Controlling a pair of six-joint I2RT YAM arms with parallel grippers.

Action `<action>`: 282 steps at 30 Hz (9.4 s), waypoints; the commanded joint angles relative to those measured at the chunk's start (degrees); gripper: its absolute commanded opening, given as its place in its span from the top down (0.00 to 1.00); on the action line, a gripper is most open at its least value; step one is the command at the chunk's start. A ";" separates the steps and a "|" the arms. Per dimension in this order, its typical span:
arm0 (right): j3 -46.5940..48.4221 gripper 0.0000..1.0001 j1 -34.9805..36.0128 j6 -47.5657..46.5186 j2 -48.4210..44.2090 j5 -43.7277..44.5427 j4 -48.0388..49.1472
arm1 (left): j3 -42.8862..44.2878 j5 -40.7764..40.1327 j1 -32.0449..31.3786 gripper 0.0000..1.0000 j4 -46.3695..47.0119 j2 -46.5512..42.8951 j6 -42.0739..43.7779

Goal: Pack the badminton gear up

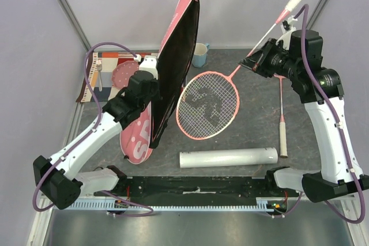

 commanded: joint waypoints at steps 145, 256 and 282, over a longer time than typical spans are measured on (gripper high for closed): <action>-15.72 0.15 -25.82 -24.54 31.99 18.57 19.44 | -2.23 19.98 0.70 0.98 6.19 -7.89 0.16; -9.54 0.25 -18.62 55.06 44.67 37.47 2.12 | -7.61 15.67 -2.72 0.98 8.57 -12.91 1.03; 3.64 0.45 -20.11 58.58 57.06 32.37 -8.08 | -7.26 13.12 -5.01 0.98 7.87 -14.05 2.35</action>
